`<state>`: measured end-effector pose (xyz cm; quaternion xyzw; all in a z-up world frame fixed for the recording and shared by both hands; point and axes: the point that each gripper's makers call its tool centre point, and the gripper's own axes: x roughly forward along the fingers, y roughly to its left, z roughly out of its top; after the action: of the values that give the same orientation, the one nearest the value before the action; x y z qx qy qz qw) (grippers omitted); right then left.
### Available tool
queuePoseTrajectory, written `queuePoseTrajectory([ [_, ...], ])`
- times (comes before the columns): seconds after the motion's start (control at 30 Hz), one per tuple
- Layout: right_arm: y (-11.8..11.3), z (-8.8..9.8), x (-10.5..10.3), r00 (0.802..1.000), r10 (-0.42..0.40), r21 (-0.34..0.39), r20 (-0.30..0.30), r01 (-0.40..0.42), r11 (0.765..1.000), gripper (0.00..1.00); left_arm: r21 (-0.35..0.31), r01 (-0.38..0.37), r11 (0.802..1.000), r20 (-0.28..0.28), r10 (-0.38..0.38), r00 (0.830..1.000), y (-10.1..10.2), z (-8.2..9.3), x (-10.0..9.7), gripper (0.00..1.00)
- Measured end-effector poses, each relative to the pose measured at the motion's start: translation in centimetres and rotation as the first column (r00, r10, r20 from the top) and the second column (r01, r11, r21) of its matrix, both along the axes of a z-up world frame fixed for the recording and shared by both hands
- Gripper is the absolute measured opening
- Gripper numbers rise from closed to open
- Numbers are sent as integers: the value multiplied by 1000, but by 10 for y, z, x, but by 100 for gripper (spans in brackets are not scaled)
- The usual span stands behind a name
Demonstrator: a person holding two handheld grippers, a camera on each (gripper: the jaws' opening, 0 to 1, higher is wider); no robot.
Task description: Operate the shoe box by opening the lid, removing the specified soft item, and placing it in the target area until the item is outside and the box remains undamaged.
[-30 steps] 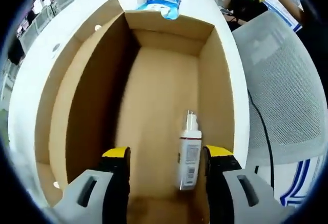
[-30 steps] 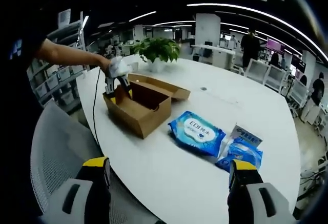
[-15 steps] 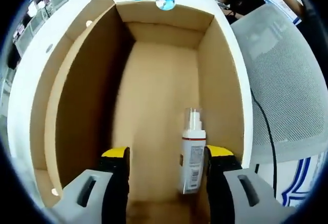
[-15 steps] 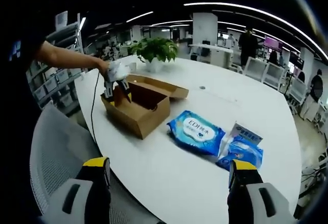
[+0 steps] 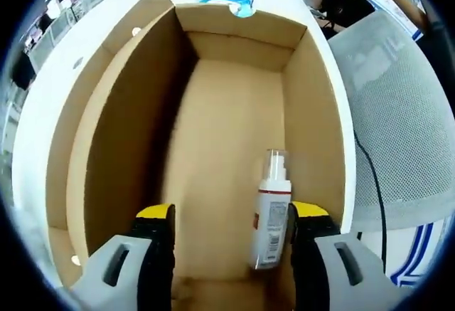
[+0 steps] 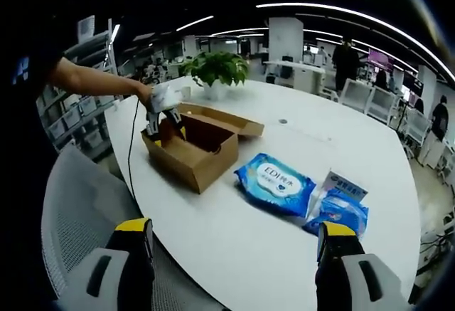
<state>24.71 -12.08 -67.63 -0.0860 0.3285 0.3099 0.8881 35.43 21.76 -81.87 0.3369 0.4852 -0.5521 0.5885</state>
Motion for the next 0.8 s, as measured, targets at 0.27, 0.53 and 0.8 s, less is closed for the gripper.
queuePoseTrajectory([
  [0.27, -2, -1, 0, 1000, -6, 0, -2, 7, 1000, 96, -16, 14, 1000, -9, -14, 1000, -7, 1, -6, 60],
  [0.53, -1, -1, 1, 1000, -4, 5, 0, 4, 1000, 96, -21, 39, 999, -16, -40, 999, -11, -1, -9, 56],
  [0.8, -3, 0, 0, 1000, -7, 0, 3, 7, 1000, 96, 11, 24, 1000, -10, -24, 1000, -2, -10, -12, 48],
])
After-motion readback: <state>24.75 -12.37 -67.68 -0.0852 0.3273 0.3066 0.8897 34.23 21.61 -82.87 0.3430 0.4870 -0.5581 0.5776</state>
